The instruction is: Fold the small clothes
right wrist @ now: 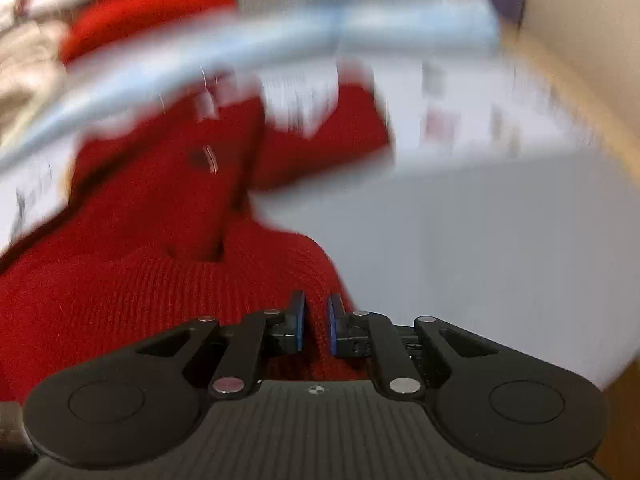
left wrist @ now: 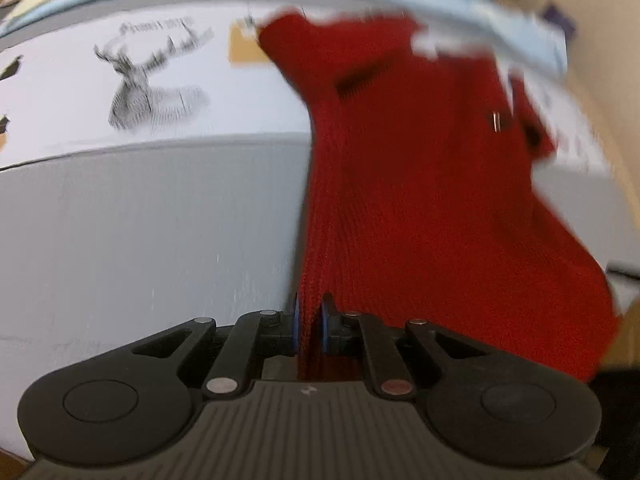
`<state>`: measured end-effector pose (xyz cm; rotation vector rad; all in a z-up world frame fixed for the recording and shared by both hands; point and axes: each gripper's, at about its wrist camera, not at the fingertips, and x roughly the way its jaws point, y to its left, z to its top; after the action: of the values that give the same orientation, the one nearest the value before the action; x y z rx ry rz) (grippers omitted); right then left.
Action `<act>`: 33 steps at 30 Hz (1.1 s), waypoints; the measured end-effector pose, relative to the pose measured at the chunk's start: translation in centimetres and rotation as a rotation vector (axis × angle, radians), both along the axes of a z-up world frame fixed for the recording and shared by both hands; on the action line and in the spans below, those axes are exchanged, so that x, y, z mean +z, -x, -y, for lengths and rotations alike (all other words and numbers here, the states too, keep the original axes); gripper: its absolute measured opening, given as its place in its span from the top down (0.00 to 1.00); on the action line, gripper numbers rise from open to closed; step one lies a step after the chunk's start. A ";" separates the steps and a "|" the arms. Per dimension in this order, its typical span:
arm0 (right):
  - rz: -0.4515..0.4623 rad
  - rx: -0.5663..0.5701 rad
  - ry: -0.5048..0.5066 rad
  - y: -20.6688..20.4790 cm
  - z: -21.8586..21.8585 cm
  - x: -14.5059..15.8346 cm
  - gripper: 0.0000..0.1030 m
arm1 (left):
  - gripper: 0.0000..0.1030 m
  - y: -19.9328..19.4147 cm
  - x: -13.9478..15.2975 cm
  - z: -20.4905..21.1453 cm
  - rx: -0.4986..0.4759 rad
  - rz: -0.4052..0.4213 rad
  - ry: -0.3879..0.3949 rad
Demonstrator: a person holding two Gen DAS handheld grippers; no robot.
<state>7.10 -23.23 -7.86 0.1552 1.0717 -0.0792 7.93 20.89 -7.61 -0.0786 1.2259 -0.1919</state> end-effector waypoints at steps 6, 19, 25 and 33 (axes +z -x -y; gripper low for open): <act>0.147 0.018 0.003 -1.8 0.4 0.7 0.86 | 0.88 -1.0 0.5 0.6 0.001 0.058 -0.020; 0.301 -0.089 -0.187 -10.0 1.6 0.1 0.58 | 0.85 -6.2 1.3 5.5 0.133 0.148 -0.014; 0.206 -0.140 -0.192 -16.9 0.7 -4.6 0.55 | 0.85 -8.3 1.1 7.8 0.125 0.157 -0.007; 0.376 -0.148 -0.057 -23.5 4.3 -4.8 0.88 | 0.85 -10.8 0.5 9.2 0.126 0.166 -0.036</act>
<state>30.56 -27.55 -12.69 0.2887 0.6864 -0.1471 18.68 11.67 -7.08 -0.1066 1.0543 -0.0649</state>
